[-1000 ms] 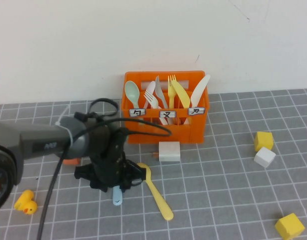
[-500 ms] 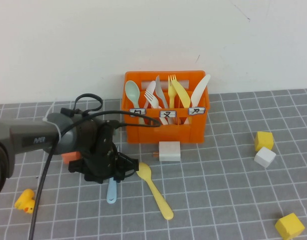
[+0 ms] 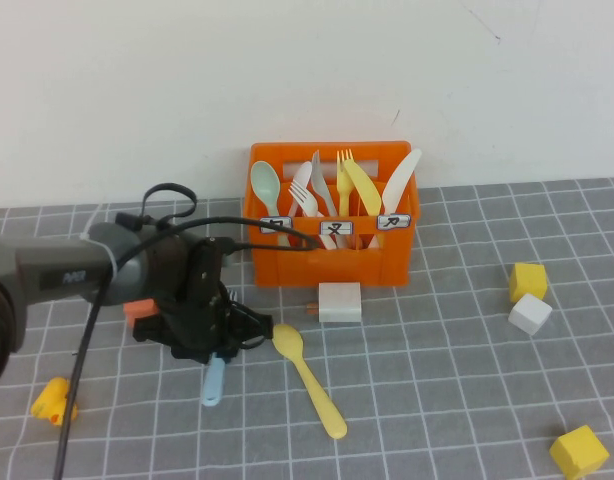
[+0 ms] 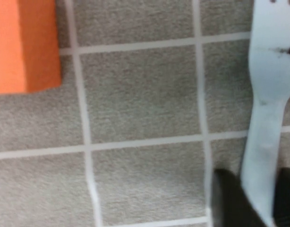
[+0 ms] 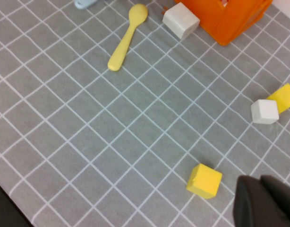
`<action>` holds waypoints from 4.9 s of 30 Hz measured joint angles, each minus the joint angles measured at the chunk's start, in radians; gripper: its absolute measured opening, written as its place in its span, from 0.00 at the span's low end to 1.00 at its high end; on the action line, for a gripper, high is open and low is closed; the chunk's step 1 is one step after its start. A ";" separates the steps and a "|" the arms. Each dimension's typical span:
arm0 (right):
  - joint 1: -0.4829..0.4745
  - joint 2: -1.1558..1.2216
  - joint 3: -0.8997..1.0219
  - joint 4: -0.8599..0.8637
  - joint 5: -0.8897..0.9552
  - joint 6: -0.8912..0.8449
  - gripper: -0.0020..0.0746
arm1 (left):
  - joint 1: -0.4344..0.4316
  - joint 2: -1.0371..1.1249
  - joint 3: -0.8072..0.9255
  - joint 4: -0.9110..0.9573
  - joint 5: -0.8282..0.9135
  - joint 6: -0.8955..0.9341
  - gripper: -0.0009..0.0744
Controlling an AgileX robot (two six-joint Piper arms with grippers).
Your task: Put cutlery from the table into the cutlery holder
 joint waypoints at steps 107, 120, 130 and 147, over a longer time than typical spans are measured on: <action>0.000 0.000 0.002 -0.028 -0.083 0.069 0.04 | 0.002 0.061 0.009 0.333 -1.452 0.159 0.49; 0.000 0.000 0.002 -0.076 -0.098 -0.165 0.04 | 0.001 -0.432 0.009 0.525 -0.835 -0.010 0.02; 0.000 0.002 0.002 -0.087 -0.236 -0.134 0.04 | -0.065 -0.675 0.047 0.219 0.032 -0.125 0.01; 0.000 0.002 0.002 -0.093 -0.049 -0.087 0.04 | -0.181 -0.255 0.130 -0.376 0.006 0.287 0.66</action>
